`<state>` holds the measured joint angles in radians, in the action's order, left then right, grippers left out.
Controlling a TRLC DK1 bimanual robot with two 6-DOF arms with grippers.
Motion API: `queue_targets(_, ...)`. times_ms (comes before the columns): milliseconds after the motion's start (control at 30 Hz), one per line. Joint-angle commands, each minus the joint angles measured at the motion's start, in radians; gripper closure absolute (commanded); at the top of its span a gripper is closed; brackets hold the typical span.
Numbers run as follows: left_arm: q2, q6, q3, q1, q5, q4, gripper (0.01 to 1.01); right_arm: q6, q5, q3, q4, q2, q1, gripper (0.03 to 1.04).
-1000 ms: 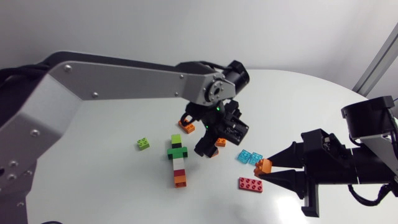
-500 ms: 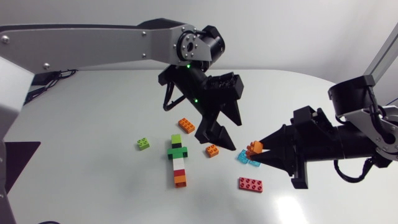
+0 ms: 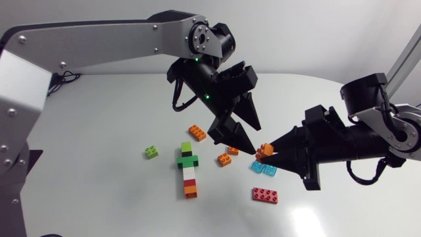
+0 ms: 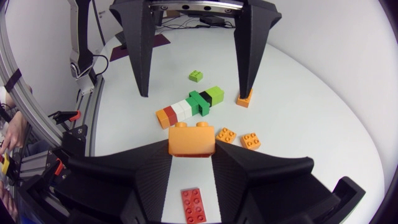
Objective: Separate the duplo bricks
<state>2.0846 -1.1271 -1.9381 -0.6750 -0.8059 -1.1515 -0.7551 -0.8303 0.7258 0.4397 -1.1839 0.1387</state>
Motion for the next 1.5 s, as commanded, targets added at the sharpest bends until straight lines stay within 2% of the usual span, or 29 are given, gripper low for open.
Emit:
queue_targets(0, 0.048, 0.015, -0.050, -0.008, -0.018, -0.034, 0.070, 0.013, -0.006, 0.021, -0.009, -0.019, 0.012, 0.87)
queue_targets(433, 0.083, 0.012, -0.071, -0.043, -0.047, -0.068, 0.105, 0.017, -0.006, 0.012, -0.013, -0.011, 0.029, 0.87)
queue_targets(767, 0.092, 0.012, -0.070, -0.052, -0.047, -0.079, 0.221, 0.023, -0.006, -0.002, -0.013, 0.015, 0.029, 0.87)
queue_targets(867, 0.092, 0.010, -0.059, -0.052, -0.045, -0.070, 0.225, 0.025, -0.004, -0.005, -0.013, 0.020, 0.030, 0.87)
queue_targets(1200, 0.089, 0.018, -0.045, -0.055, -0.045, -0.043, 0.439, 0.037, -0.003, -0.017, -0.029, 0.026, 0.035, 0.87)
queue_targets(1333, 0.088, 0.020, -0.032, -0.055, -0.045, -0.027, 0.444, 0.037, -0.001, -0.019, -0.033, 0.024, 0.036, 0.87)
queue_targets(1467, 0.088, 0.020, -0.027, -0.052, -0.045, -0.017, 0.636, 0.037, 0.000, -0.022, -0.036, 0.021, 0.038, 0.87)
